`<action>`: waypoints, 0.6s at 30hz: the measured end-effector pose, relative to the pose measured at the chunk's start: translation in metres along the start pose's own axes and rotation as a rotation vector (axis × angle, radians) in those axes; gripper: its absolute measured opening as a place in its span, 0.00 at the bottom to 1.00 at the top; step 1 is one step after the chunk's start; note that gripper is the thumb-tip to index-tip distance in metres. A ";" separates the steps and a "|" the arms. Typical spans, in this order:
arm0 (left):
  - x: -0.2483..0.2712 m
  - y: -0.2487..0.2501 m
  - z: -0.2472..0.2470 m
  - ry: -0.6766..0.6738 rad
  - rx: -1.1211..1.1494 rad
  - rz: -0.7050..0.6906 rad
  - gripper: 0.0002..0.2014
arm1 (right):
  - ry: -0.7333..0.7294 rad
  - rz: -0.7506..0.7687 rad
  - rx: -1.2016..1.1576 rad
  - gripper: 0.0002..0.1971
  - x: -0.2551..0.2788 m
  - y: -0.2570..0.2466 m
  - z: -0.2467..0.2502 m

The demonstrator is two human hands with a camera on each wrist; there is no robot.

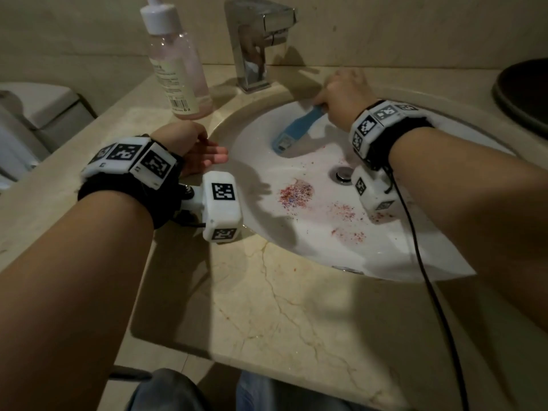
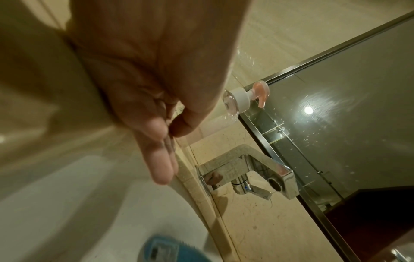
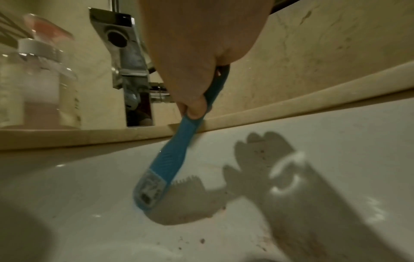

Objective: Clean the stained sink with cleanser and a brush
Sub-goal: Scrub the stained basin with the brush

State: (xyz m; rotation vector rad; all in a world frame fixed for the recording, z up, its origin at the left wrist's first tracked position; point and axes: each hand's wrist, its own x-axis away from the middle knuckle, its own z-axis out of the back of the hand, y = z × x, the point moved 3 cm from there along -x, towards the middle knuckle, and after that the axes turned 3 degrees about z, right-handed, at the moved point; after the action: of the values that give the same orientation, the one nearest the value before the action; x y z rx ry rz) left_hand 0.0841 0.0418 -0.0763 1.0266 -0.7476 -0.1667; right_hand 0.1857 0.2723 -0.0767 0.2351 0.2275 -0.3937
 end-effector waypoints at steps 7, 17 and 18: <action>-0.002 0.000 0.001 -0.004 0.019 -0.007 0.15 | -0.051 -0.082 0.143 0.14 0.004 0.028 0.009; 0.001 0.000 0.000 -0.010 0.010 -0.018 0.15 | -0.159 -0.445 0.194 0.11 0.062 0.083 -0.014; 0.001 0.000 0.000 -0.011 0.010 -0.017 0.15 | -0.144 -0.406 0.195 0.11 0.057 0.080 -0.012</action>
State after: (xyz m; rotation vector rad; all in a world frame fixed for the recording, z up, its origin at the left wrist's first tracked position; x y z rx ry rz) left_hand 0.0846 0.0411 -0.0763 1.0426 -0.7499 -0.1839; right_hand 0.2667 0.3273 -0.0888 0.3518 0.0933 -0.8349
